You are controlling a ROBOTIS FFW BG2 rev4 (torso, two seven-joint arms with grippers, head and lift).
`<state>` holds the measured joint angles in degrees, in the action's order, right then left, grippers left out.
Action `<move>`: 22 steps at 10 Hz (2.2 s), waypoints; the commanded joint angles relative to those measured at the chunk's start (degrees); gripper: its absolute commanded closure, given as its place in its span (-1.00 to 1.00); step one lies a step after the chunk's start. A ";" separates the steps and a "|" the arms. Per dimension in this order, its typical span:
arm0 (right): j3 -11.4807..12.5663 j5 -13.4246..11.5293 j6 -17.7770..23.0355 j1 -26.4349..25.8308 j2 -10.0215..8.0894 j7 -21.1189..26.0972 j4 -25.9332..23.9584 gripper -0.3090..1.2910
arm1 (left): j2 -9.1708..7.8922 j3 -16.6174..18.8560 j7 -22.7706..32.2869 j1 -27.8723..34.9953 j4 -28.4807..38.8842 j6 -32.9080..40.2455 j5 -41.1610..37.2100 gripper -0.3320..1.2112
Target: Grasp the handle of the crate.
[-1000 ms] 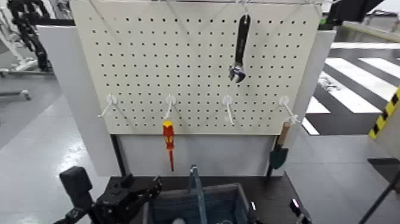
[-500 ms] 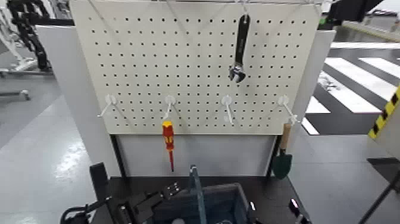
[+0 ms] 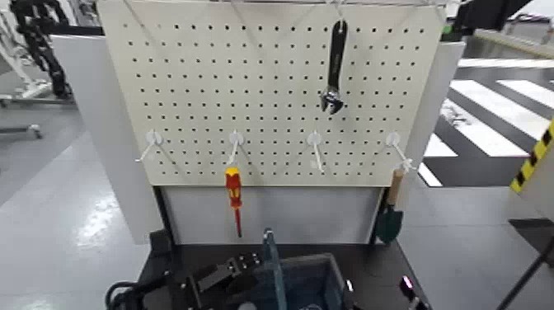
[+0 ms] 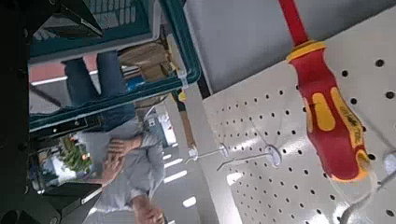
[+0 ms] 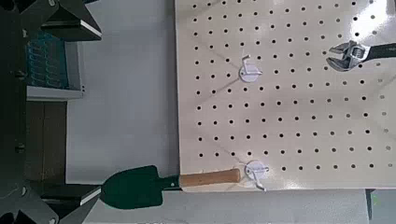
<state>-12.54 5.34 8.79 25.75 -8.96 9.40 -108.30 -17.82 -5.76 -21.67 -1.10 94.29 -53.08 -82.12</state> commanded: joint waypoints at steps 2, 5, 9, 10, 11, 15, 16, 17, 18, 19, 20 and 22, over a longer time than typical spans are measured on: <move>-0.20 0.20 0.44 0.00 0.09 0.00 0.28 -0.43 | -1.07 -2.86 -1.62 -4.87 -5.87 -3.61 -4.63 -0.40; -0.38 0.38 0.61 -0.08 0.17 0.00 0.46 -0.43 | -1.51 -7.08 -6.01 -9.53 -11.76 -4.66 -4.89 -0.40; -0.55 0.55 0.88 -0.17 0.17 0.00 0.55 -0.43 | -1.95 -9.54 -7.59 -13.05 -14.92 -5.02 -4.98 -0.39; -0.55 0.55 0.97 -0.17 0.09 0.00 0.55 -0.43 | -1.78 -10.24 -8.12 -13.66 -15.89 -4.84 -5.07 -0.39; -0.64 0.55 0.97 -0.26 0.09 0.00 0.55 -0.43 | -1.69 -11.29 -8.74 -14.19 -16.77 -4.66 -5.51 -0.38; -0.73 0.82 1.23 -0.44 0.09 0.00 0.81 -0.43 | -1.42 -13.49 -9.97 -15.42 -18.35 -4.05 -6.39 -0.03; -0.73 0.90 1.23 -0.44 0.00 0.00 0.90 -0.43 | -1.42 -14.02 -10.23 -15.68 -18.88 -3.87 -6.48 0.56; -0.73 0.99 1.23 -0.44 0.00 0.00 0.90 -0.43 | -1.42 -14.19 -10.32 -15.68 -19.23 -3.87 -6.48 0.75; -0.73 1.08 1.32 -0.44 -0.09 0.00 0.90 -0.43 | -1.42 -14.28 -10.32 -15.68 -19.40 -3.87 -6.48 0.81; -0.82 1.17 1.41 -0.52 -0.09 0.00 1.07 -0.43 | -1.34 -14.37 -10.32 -15.77 -19.67 -3.87 -6.39 0.98; -0.82 1.17 1.58 -0.52 -0.18 0.00 1.07 -0.43 | -1.42 -14.37 -10.32 -15.77 -19.75 -3.78 -6.39 0.98; -0.73 1.34 1.58 -0.61 -0.27 0.00 1.25 -0.43 | -1.42 -14.46 -10.58 -15.60 -19.84 -3.78 -6.48 0.98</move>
<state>-13.32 6.65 10.38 25.17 -9.20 9.40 -107.11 -19.24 -20.14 -32.25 -16.79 74.46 -56.86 -88.56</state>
